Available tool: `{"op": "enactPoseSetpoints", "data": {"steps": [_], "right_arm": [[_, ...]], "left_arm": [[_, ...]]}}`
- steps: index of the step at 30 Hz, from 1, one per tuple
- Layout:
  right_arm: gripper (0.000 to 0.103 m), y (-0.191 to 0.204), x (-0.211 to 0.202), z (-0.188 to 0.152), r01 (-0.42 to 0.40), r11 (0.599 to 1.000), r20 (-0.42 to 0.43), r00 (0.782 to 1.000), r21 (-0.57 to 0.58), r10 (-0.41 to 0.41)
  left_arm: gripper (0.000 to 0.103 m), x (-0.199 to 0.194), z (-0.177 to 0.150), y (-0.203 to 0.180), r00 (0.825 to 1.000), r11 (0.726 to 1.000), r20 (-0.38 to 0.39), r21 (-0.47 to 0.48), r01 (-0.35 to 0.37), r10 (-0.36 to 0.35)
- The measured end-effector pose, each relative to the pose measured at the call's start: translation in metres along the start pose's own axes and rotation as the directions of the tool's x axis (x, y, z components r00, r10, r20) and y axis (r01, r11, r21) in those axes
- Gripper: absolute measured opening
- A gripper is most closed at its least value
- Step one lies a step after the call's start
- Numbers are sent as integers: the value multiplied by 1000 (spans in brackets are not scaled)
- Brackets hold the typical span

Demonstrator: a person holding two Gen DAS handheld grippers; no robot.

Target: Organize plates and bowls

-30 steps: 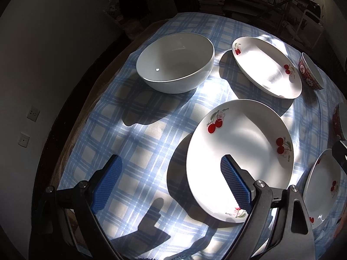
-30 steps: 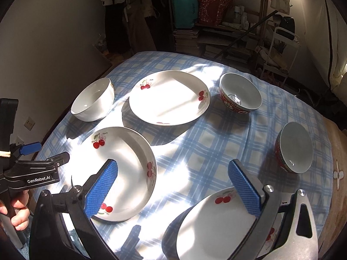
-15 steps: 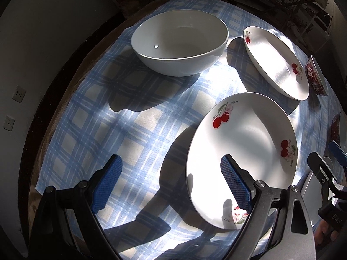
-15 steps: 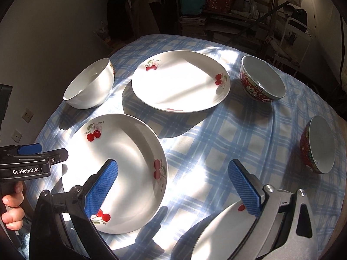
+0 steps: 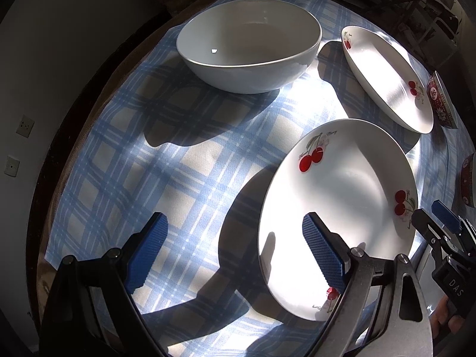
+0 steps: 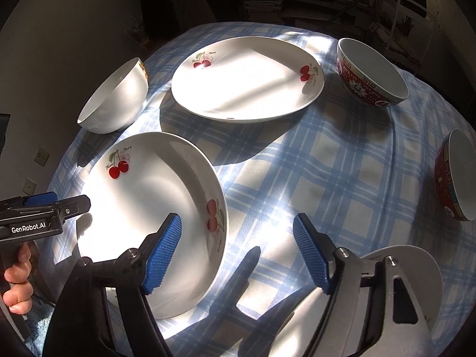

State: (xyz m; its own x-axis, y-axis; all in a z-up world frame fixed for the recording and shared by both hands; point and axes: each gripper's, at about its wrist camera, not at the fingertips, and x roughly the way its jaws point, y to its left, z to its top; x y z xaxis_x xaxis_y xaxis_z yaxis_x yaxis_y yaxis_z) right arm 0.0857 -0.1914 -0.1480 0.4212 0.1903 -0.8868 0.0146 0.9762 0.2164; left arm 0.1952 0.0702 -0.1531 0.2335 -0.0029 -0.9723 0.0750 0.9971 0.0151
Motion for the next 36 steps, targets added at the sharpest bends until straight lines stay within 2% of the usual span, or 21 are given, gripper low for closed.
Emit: {"op": "enactPoseSetpoints", "data": {"steps": [2, 3, 4, 6, 7, 9, 12, 13, 17, 23, 36], "right_arm": [[56, -2, 5, -1, -36, 999, -20, 999, 17, 36], [42, -2, 8, -2, -54, 998, -37, 998, 24, 55], [36, -3, 11, -4, -71, 997, -52, 996, 34, 73], [34, -5, 15, -6, -91, 995, -66, 993, 51, 94], [31, -5, 17, -7, -92, 994, -71, 993, 54, 96], [22, -5, 19, -7, -96, 994, -84, 991, 53, 100], [18, -6, 21, -8, -111, 992, -88, 989, 68, 117], [14, -6, 21, -8, -114, 991, -90, 989, 68, 120], [10, -3, 23, -9, -133, 989, -90, 986, 68, 139], [9, -1, 24, -11, -133, 989, -80, 987, 58, 137], [10, -8, 14, -18, -131, 988, -75, 988, 77, 136]], "left_arm": [[81, 4, 1, 4, 1000, 1000, -7, -14, 17, -17], [68, 6, 1, 5, 999, 999, -19, -28, 37, -38], [64, 9, 0, 7, 998, 997, -32, -45, 58, -59], [59, 13, 0, 10, 995, 995, -43, -64, 83, -85], [48, 14, 0, 10, 995, 994, -46, -64, 86, -89], [36, 16, 0, 9, 994, 993, -50, -61, 98, -101], [27, 18, 0, 7, 991, 991, -56, -53, 121, -124], [23, 18, -1, 2, 990, 990, -56, -49, 130, -133], [21, 27, -1, -9, 986, 989, -77, -14, 146, -146], [19, 27, 2, -8, 984, 986, -73, -28, 163, -165], [18, 2, -10, -9, 991, 989, -43, 68, 128, -125]]}}
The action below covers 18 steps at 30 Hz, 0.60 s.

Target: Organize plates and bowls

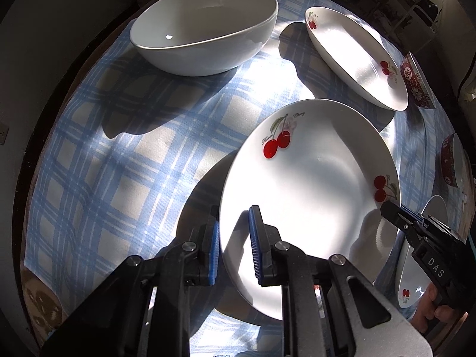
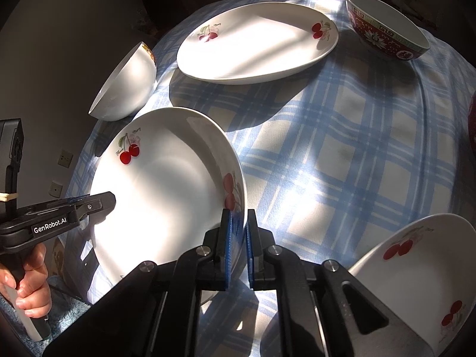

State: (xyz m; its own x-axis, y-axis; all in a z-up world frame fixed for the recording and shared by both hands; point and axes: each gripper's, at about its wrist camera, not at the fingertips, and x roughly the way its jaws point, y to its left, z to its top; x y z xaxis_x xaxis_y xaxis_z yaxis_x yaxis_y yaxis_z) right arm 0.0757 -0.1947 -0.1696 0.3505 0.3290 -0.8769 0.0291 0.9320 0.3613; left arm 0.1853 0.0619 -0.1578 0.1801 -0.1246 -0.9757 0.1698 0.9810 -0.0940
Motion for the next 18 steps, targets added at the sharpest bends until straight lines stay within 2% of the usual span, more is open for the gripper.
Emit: {"op": "enactPoseSetpoints", "data": {"steps": [12, 18], "right_arm": [[10, -21, -51, -6, 5, 999, 54, 999, 46, -7], [10, -47, -88, -20, 52, 994, 74, 996, 97, -60]], "left_arm": [[16, -45, -7, -29, 997, 994, 66, 106, 26, -33], [16, -60, -7, -74, 996, 983, 73, 182, 37, -51]]}}
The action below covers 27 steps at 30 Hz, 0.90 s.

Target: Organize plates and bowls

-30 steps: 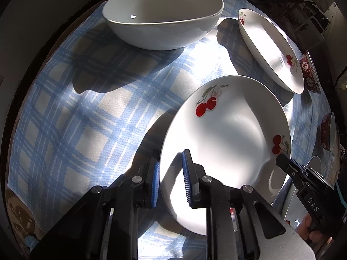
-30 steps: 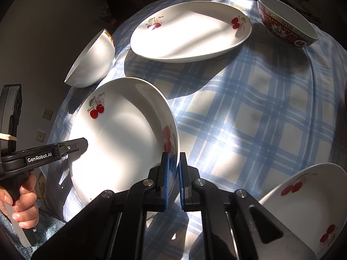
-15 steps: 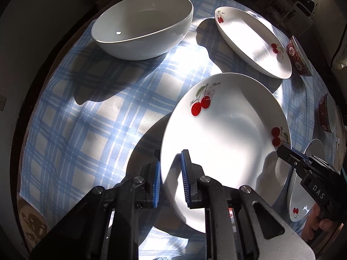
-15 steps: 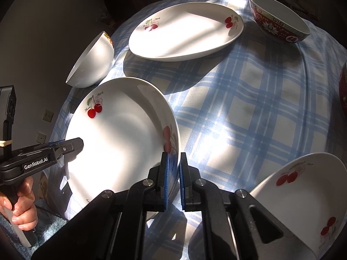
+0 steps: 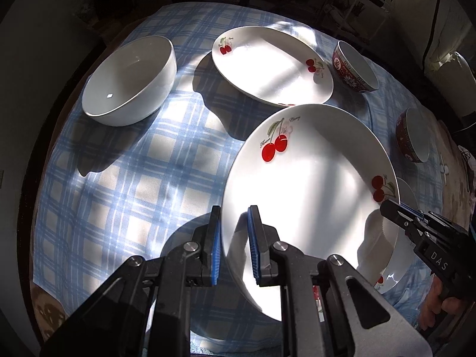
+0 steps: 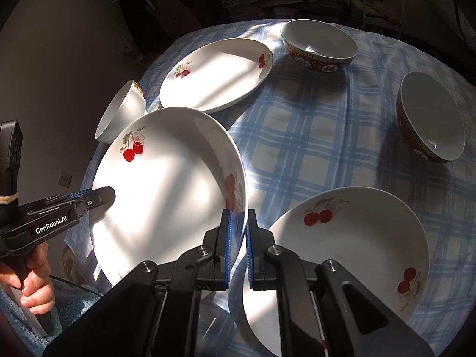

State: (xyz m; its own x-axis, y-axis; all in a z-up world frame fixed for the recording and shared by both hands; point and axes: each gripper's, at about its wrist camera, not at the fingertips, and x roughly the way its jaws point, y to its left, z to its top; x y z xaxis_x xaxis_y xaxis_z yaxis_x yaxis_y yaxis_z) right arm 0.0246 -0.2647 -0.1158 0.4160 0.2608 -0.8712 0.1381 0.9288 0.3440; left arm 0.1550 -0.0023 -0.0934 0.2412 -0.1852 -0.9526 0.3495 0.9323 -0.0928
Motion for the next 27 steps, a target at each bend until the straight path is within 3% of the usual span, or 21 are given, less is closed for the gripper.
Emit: {"op": "enactPoseSetpoints", "data": {"steps": [5, 15, 22, 27], "right_arm": [[10, -35, -27, -10, 49, 997, 20, 999, 61, -50], [10, -89, -74, -21, 135, 983, 34, 990, 125, -140], [10, -114, -86, -33, 167, 972, 34, 984, 162, -175], [10, -122, -79, -38, 199, 964, 15, 979, 179, -205]], "left_arm": [[17, -3, 4, -55, 1000, 994, 20, 109, 1, -3], [16, 2, 3, -120, 988, 974, -16, 166, 154, -153], [16, 7, -9, -148, 983, 958, -13, 225, 180, -182], [17, 28, -15, -158, 989, 950, -30, 274, 149, -147]]}}
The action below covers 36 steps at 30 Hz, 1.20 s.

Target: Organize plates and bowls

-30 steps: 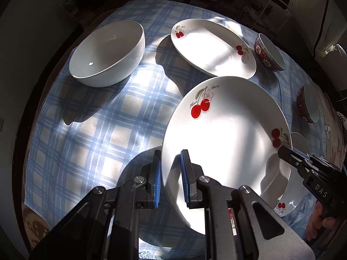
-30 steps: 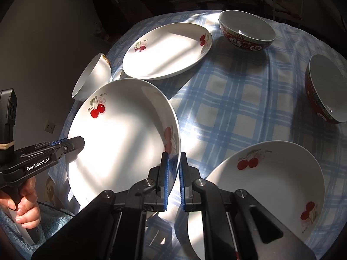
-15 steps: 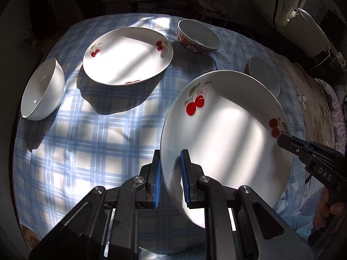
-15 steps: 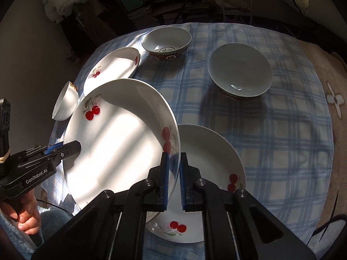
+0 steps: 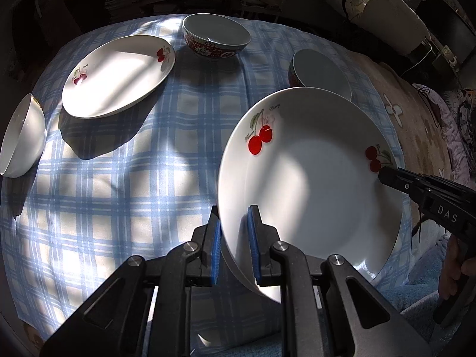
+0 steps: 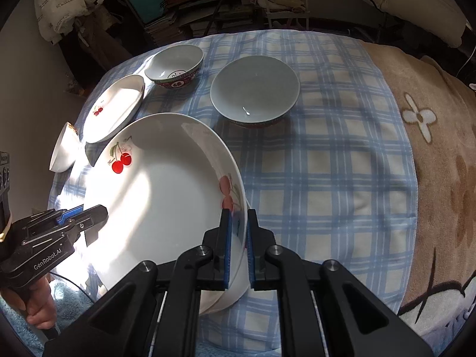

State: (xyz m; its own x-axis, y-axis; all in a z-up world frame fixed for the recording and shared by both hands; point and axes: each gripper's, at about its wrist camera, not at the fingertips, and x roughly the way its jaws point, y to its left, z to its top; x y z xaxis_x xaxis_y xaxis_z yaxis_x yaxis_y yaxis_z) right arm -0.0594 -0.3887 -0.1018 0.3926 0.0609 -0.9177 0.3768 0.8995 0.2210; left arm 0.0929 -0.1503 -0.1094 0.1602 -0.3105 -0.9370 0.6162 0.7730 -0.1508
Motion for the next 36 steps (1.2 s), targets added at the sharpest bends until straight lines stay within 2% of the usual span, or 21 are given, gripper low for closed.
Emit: {"op": "enactPoseSetpoints", "data": {"steps": [4, 7, 10, 23, 36], "right_arm": [[10, -1, 12, -5, 30, 1000, -26, 999, -4, -30], [10, 2, 23, -10, 40, 999, -56, 998, -12, -41], [11, 7, 32, -14, 52, 998, -73, 996, -28, -54], [11, 7, 46, -15, 82, 997, -109, 991, -12, -83], [11, 8, 50, -12, 92, 996, -128, 988, 0, -92]], "left_arm": [[18, 20, -4, 6, 999, 1000, -38, -8, 23, -23], [18, 32, -7, 9, 998, 1000, -59, -17, -5, 4], [18, 34, -8, 9, 998, 999, -60, -12, -33, 33], [19, 54, -11, 7, 994, 998, -95, -2, -57, 57], [19, 57, -11, 8, 994, 998, -98, 1, -56, 56]]}}
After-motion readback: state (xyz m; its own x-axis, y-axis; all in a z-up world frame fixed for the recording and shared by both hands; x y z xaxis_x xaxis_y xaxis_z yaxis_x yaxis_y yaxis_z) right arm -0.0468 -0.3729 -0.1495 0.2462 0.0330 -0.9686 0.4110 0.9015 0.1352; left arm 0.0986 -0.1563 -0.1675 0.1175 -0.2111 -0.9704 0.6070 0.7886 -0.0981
